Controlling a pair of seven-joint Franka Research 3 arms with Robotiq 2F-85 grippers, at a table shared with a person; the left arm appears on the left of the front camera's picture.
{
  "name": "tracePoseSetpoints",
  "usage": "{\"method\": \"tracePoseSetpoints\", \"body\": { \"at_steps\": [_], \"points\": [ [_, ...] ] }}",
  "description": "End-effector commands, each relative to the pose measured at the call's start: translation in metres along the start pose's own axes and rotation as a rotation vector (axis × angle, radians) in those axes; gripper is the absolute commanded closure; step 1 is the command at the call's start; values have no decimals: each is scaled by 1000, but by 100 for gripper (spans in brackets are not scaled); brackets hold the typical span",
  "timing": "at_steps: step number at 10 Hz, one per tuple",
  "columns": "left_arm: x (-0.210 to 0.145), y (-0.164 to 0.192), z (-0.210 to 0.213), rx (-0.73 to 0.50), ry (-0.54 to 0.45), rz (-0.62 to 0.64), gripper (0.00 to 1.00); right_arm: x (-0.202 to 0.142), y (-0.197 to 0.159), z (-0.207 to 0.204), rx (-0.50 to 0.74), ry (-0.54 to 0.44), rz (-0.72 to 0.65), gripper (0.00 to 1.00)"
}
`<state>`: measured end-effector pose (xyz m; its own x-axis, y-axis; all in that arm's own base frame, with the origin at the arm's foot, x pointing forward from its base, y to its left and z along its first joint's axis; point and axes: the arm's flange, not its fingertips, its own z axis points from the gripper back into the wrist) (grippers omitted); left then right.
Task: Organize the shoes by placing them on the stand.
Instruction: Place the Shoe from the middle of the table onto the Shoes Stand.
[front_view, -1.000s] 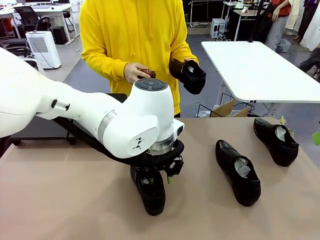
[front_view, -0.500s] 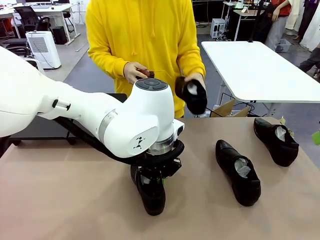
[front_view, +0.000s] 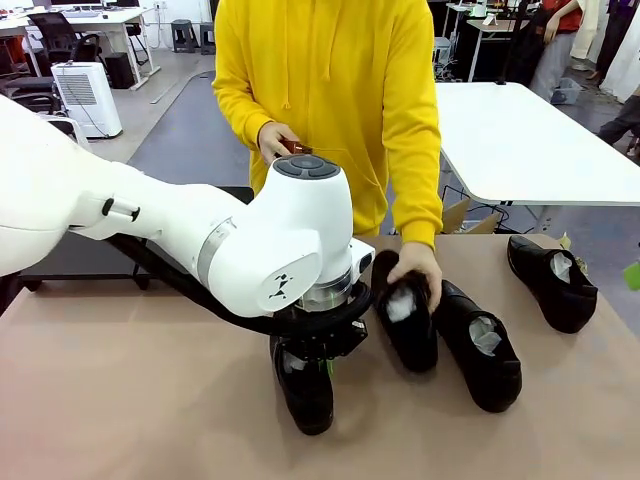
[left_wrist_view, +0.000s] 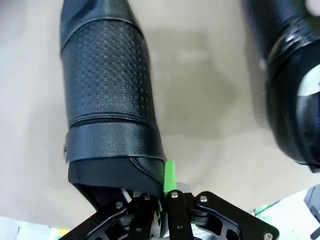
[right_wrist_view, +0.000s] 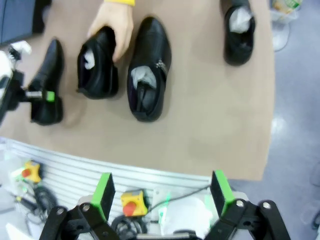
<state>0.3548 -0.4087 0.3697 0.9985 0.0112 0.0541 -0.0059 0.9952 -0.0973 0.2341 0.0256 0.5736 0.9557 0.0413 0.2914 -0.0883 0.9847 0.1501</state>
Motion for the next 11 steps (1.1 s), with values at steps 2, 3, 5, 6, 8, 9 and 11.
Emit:
{"method": "tracePoseSetpoints", "body": {
  "at_steps": [2,3,5,6,8,9,11],
  "points": [
    [-30,30,52,-61,-62,-108,100,-53,33,29,67,241,164,0],
    [-36,41,62,-65,-106,-171,100,-65,40,38,104,266,209,0],
    [-37,87,96,-33,-159,-273,100,-68,48,45,100,277,238,0],
    [-35,115,117,-21,-175,-284,100,-66,49,44,101,290,240,0],
    [-36,166,153,77,-98,-390,100,-58,48,43,83,316,210,0],
    [-37,179,161,39,-119,-361,100,-73,52,45,97,294,231,0],
    [-40,195,173,30,-117,-398,100,-73,52,45,97,294,231,0]
  ]
}}
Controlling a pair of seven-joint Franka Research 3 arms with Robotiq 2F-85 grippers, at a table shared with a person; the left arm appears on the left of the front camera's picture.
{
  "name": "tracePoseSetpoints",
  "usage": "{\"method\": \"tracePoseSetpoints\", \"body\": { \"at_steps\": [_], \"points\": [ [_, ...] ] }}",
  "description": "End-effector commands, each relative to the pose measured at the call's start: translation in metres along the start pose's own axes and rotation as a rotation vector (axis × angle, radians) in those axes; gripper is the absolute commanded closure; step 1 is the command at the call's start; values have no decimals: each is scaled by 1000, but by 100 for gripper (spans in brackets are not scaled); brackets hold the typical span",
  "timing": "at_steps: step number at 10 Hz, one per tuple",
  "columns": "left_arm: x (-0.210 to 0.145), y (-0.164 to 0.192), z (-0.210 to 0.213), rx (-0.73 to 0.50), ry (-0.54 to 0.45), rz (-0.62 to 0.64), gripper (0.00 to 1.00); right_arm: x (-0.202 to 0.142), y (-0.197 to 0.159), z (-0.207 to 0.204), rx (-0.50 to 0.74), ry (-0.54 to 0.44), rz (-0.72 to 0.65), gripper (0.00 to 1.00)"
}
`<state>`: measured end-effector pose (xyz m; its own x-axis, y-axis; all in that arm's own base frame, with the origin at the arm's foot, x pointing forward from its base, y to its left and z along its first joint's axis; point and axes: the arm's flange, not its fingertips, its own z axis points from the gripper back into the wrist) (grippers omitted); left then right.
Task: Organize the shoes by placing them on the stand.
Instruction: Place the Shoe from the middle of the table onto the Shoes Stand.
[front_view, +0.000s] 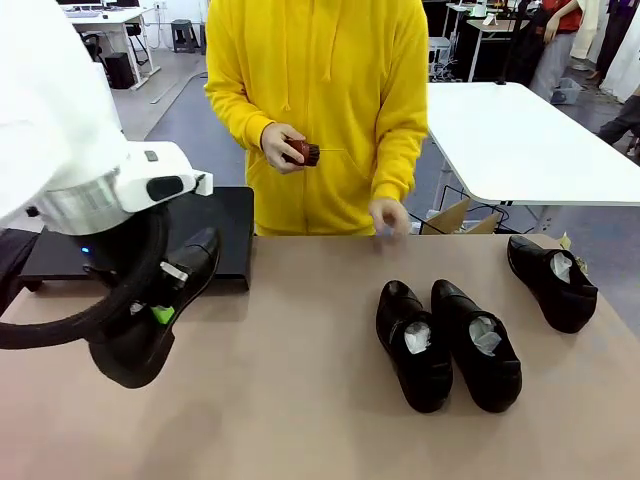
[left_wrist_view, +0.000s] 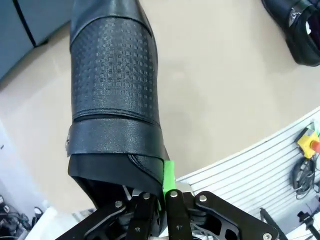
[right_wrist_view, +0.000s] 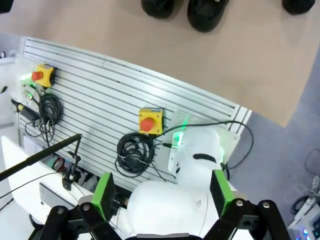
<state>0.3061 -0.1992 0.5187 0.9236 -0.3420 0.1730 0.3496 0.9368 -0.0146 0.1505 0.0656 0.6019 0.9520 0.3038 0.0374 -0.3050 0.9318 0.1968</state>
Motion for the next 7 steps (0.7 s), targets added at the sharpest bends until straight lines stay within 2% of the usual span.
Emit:
{"method": "tracePoseSetpoints", "body": {
  "at_steps": [1,2,5,6,7],
  "points": [
    [-8,0,4,-10,-75,135,100,-3,1,0,9,-6,19,0],
    [0,0,0,0,0,0,100,-3,1,0,9,-6,19,0],
    [-3,2,2,2,-5,31,100,-3,1,0,9,-6,19,0],
    [12,25,3,102,-7,80,100,-3,1,0,9,-6,19,0],
    [32,44,3,138,1,132,100,-3,1,0,9,-6,19,0]
  ]
}}
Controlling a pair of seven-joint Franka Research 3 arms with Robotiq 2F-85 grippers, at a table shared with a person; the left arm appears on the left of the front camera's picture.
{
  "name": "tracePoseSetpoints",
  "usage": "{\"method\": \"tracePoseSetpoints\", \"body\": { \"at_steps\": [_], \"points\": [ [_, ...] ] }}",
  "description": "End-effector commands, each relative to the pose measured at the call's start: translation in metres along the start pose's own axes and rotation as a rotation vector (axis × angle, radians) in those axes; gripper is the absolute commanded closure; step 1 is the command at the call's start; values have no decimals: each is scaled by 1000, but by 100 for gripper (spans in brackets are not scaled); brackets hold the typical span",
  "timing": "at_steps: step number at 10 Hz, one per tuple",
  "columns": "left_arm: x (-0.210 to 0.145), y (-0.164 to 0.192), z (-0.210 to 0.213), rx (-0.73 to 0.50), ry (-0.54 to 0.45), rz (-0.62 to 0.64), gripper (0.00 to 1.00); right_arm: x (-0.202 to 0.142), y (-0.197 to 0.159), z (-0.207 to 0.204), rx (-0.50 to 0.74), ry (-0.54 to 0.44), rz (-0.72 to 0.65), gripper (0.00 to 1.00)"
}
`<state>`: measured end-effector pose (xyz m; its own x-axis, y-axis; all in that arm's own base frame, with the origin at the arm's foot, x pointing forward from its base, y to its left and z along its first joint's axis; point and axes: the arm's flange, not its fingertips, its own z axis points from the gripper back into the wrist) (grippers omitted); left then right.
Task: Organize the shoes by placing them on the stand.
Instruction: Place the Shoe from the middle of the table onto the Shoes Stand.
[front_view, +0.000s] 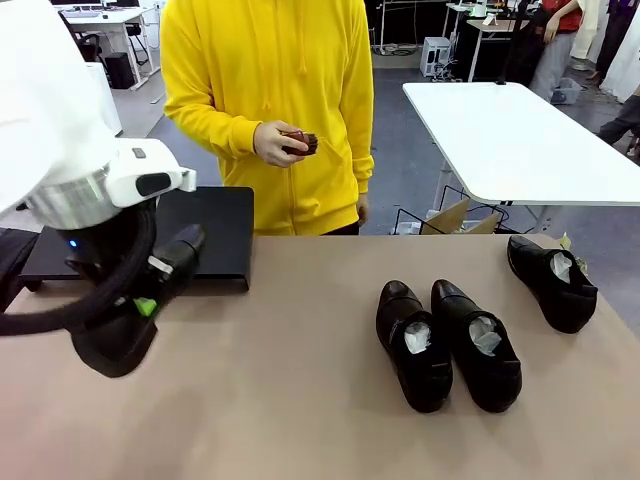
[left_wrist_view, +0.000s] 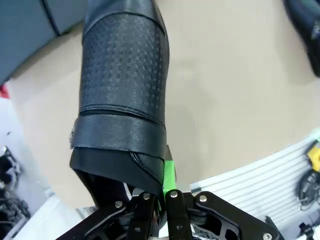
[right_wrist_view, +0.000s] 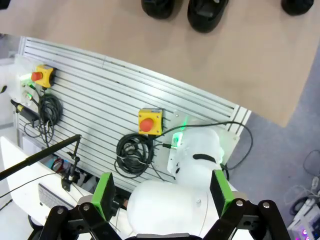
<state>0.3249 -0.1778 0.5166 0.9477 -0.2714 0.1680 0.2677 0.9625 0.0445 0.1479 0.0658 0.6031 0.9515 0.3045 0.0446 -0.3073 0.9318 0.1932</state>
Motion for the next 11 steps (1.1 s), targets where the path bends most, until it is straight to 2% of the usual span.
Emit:
{"method": "tracePoseSetpoints", "body": {
  "at_steps": [1,3,7,8,11],
  "points": [
    [46,29,6,74,-45,80,100,-1,0,-1,13,1,17,0],
    [98,51,-8,114,-86,84,100,-1,0,-1,13,1,17,0],
    [174,79,-41,137,-147,114,100,-1,0,-1,13,1,17,0],
    [189,87,-56,127,-116,117,100,-1,0,-1,13,1,17,0],
    [209,95,-82,140,-166,161,100,-1,0,-1,13,1,17,0]
  ]
}}
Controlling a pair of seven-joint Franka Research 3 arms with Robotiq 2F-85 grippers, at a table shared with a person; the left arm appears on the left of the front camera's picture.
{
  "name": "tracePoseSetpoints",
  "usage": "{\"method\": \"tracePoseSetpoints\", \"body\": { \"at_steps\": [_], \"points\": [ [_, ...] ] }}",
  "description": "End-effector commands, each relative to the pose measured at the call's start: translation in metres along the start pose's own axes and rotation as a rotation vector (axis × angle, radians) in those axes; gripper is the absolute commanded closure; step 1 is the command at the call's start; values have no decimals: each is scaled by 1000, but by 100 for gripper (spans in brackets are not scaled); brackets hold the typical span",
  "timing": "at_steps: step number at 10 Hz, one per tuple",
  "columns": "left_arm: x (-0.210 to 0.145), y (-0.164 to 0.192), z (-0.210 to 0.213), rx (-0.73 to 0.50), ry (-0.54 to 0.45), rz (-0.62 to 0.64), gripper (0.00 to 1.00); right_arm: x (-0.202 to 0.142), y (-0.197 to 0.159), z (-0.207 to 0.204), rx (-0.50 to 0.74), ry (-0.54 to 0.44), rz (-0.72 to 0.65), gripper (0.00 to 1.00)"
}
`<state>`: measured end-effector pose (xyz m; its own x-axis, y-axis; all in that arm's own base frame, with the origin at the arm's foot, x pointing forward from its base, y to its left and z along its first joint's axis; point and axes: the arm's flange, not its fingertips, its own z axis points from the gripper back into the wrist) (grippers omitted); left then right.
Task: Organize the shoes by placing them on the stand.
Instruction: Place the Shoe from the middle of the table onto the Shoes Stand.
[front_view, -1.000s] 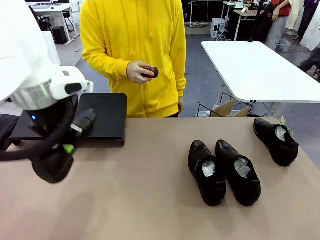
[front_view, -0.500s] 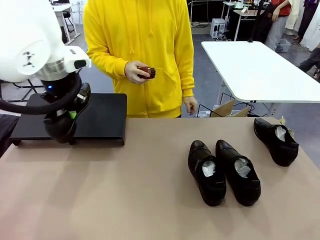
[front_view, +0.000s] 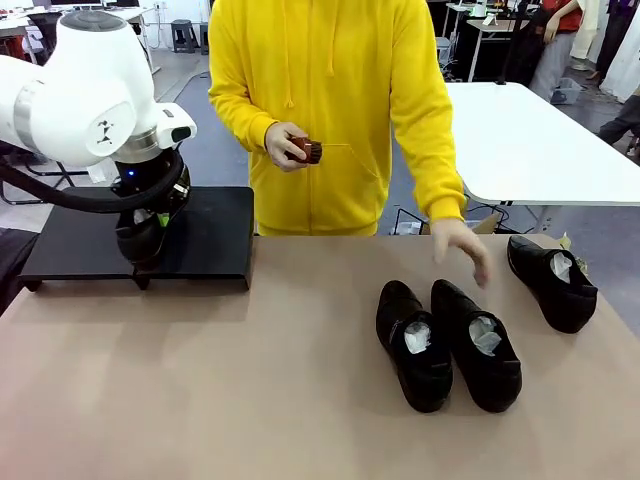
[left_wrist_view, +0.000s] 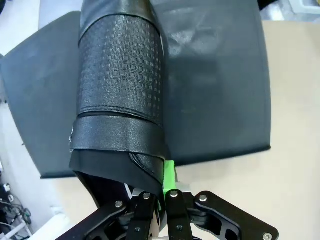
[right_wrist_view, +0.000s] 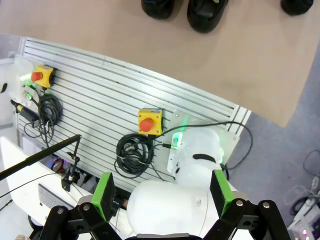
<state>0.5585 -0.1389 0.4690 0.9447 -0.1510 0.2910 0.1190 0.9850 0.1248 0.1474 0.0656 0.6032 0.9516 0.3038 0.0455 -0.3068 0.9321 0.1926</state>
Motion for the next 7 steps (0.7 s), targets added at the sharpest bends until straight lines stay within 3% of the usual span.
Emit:
{"method": "tracePoseSetpoints", "body": {
  "at_steps": [1,7],
  "points": [
    [11,-4,-7,14,-60,42,100,0,0,-1,14,2,18,0],
    [24,-11,-36,80,-59,54,100,0,0,-1,14,2,18,0]
  ]
}}
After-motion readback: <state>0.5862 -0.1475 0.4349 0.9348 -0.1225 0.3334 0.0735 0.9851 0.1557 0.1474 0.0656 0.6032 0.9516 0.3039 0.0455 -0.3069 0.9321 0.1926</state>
